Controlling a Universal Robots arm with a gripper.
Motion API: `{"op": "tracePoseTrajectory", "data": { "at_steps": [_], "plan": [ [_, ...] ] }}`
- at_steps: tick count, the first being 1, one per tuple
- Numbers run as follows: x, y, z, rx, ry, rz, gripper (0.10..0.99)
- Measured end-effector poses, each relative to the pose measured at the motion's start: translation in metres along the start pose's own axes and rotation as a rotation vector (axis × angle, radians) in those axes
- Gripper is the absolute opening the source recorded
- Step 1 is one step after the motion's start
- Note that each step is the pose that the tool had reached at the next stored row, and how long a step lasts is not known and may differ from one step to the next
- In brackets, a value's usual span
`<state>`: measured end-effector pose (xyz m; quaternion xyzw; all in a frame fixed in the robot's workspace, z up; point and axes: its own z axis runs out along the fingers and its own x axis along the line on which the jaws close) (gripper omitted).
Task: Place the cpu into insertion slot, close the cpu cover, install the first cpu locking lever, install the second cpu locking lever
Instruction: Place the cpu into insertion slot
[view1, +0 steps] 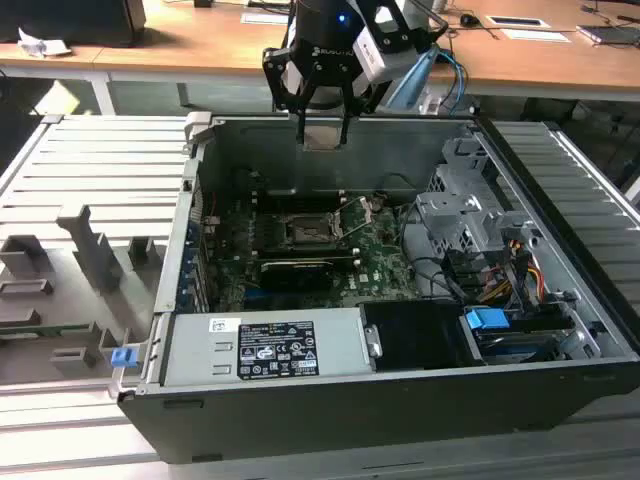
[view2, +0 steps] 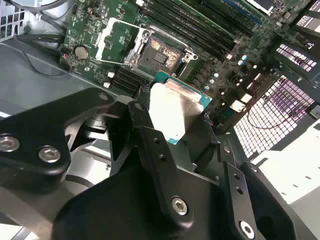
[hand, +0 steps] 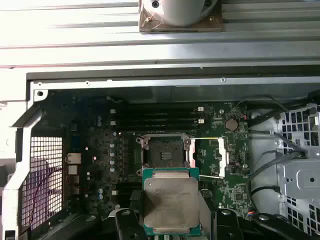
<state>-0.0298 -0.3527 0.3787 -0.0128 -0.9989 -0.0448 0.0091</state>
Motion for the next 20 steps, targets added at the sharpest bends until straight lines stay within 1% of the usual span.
{"op": "tracePoseTrajectory", "data": {
  "at_steps": [1, 3, 5, 6, 11, 14, 20],
  "plan": [
    [0.0000, 0.0000, 0.0000, 0.000, -0.0002, 0.002, 0.529],
    [0.0000, 0.0000, 0.0000, 0.000, -0.0038, 0.042, 0.529],
    [0.0000, 0.0000, 0.0001, -0.002, -0.0108, 0.120, 0.529],
    [0.0000, 0.0000, 0.0002, -0.002, -0.0117, 0.131, 0.529],
    [0.0000, -0.0003, 0.0027, -0.002, -0.0118, 0.133, 0.529],
    [-0.0001, -0.0004, 0.0035, -0.003, -0.0161, 0.180, 0.529],
    [-0.0001, -0.0006, 0.0056, -0.004, -0.0196, 0.219, 0.529]
  ]
}}
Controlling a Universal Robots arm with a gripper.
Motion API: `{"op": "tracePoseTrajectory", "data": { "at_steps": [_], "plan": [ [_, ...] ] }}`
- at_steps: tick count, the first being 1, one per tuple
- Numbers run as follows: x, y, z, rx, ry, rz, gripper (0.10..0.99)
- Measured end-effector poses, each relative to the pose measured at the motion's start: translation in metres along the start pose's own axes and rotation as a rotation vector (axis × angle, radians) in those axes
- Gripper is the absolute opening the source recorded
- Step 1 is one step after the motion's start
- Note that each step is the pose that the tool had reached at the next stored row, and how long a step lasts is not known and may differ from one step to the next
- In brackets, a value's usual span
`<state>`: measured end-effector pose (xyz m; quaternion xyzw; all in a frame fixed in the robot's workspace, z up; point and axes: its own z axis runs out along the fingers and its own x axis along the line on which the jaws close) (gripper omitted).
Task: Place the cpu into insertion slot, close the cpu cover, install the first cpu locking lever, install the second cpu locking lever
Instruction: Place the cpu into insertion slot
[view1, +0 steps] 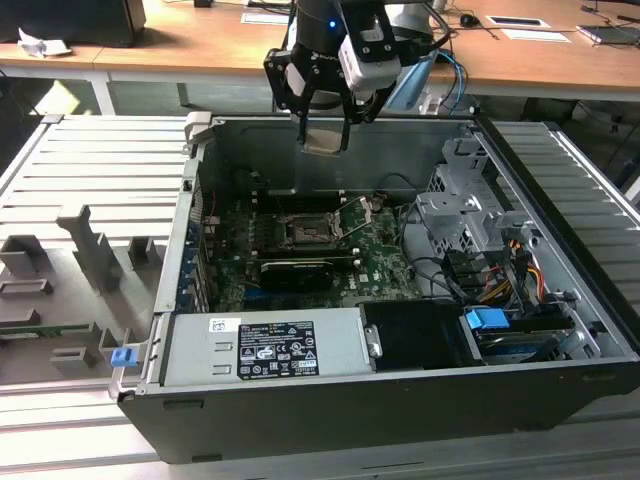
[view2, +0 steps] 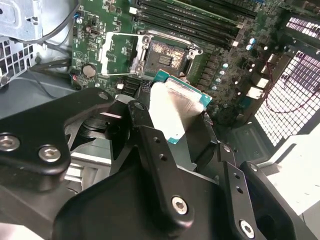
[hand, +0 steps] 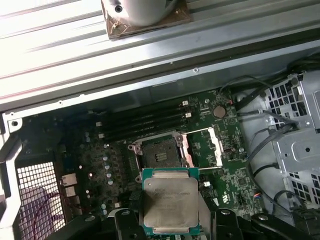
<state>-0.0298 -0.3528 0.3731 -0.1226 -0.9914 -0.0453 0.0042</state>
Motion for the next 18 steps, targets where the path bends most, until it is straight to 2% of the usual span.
{"op": "tracePoseTrajectory", "data": {
  "at_steps": [8, 13, 18],
  "plan": [
    [0.0000, -0.0003, 0.0030, -0.001, -0.0059, 0.066, 0.529],
    [-0.0002, -0.0008, 0.0085, -0.002, -0.0157, 0.171, 0.529],
    [0.0000, -0.0012, 0.0129, -0.002, -0.0186, 0.210, 0.529]
  ]
}}
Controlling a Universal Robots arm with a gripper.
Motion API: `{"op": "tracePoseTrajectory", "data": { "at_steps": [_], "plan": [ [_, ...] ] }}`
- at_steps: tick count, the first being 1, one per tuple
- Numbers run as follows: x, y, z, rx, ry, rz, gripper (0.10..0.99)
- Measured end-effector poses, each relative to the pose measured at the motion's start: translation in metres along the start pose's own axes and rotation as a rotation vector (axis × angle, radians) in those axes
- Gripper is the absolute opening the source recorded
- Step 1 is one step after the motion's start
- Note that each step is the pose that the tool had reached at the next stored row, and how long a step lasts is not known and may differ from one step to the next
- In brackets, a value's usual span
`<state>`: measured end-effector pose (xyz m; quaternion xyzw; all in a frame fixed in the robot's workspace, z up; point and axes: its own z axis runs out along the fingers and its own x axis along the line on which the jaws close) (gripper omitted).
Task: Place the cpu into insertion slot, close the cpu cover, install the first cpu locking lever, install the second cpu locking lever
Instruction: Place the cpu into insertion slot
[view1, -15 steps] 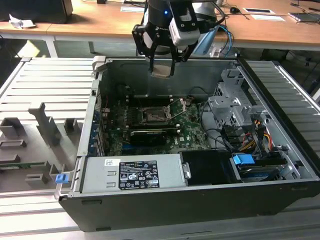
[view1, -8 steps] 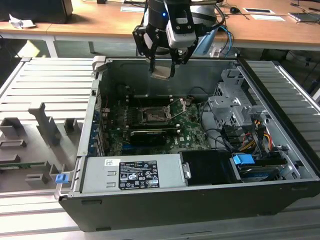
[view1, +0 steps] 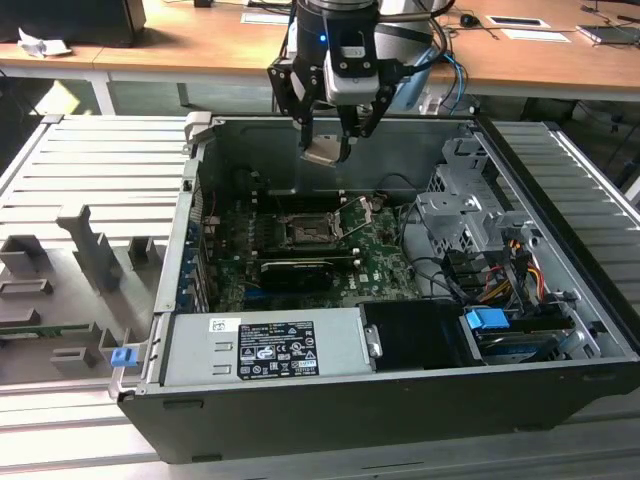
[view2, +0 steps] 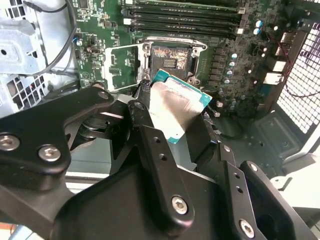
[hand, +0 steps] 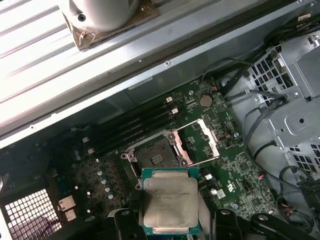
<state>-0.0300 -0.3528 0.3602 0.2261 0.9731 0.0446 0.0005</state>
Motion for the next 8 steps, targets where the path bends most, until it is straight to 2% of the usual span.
{"op": "tracePoseTrajectory", "data": {
  "at_steps": [8],
  "plan": [
    [0.0000, -0.0006, 0.0063, 0.000, -0.0010, 0.022, 0.529]
  ]
}}
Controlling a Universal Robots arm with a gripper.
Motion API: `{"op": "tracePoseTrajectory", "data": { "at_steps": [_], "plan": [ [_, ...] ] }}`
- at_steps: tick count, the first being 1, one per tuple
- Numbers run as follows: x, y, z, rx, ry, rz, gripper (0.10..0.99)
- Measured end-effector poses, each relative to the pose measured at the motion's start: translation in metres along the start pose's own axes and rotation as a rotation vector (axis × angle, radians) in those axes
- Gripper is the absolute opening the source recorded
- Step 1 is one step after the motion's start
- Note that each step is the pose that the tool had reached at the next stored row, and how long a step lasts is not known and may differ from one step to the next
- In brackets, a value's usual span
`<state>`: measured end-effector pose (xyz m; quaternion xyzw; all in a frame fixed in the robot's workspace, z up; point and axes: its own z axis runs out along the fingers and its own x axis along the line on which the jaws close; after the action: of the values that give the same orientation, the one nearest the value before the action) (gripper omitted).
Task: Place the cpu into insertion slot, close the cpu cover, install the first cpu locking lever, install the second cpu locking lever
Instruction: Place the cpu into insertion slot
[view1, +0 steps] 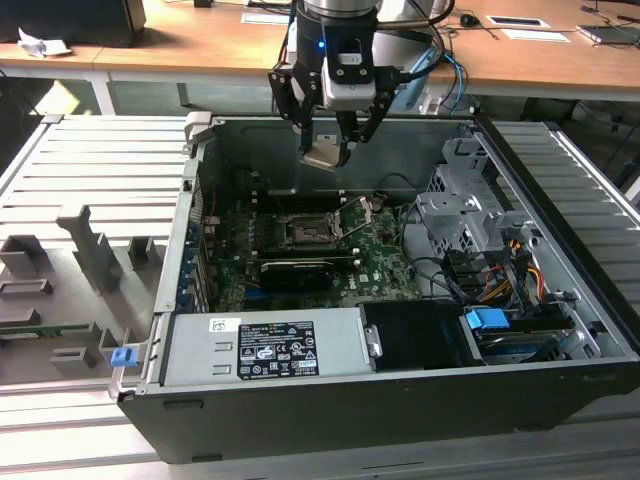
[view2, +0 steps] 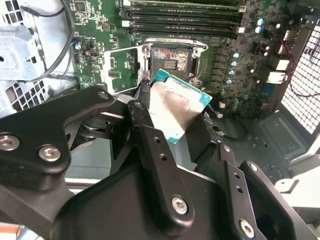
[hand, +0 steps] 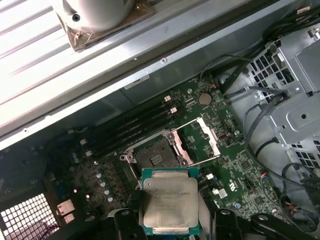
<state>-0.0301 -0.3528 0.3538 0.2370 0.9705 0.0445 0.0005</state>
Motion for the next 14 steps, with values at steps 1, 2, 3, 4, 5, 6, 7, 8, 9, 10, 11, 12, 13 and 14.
{"op": "tracePoseTrajectory", "data": {
  "at_steps": [1, 2, 3, 4, 5, 6, 7, 8, 9, 10, 11, 12, 13, 14],
  "plan": [
    [0.0000, 0.0000, 0.0004, 0.000, 0.0001, 0.001, 0.529],
    [0.0000, -0.0001, 0.0010, 0.000, 0.0002, 0.002, 0.529],
    [0.0000, -0.0002, 0.0016, 0.000, 0.0005, 0.004, 0.529],
    [0.0000, -0.0002, 0.0023, 0.000, 0.0008, 0.006, 0.529],
    [0.0000, -0.0002, 0.0026, 0.001, 0.0008, 0.007, 0.529],
    [-0.0001, -0.0003, 0.0030, 0.001, 0.0005, 0.010, 0.529],
    [-0.0001, -0.0003, 0.0033, 0.001, 0.0002, 0.014, 0.529],
    [-0.0001, -0.0003, 0.0036, 0.000, -0.0002, 0.018, 0.529],
    [-0.0001, -0.0004, 0.0042, 0.000, -0.0011, 0.028, 0.529],
    [-0.0001, -0.0004, 0.0045, 0.000, -0.0017, 0.035, 0.529],
    [-0.0001, -0.0004, 0.0049, 0.000, -0.0026, 0.046, 0.529],
    [-0.0001, -0.0005, 0.0055, -0.001, -0.0040, 0.061, 0.529],
    [-0.0001, -0.0005, 0.0059, -0.001, -0.0049, 0.072, 0.529],
    [-0.0001, -0.0006, 0.0069, 0.000, -0.0063, 0.084, 0.529]
  ]
}}
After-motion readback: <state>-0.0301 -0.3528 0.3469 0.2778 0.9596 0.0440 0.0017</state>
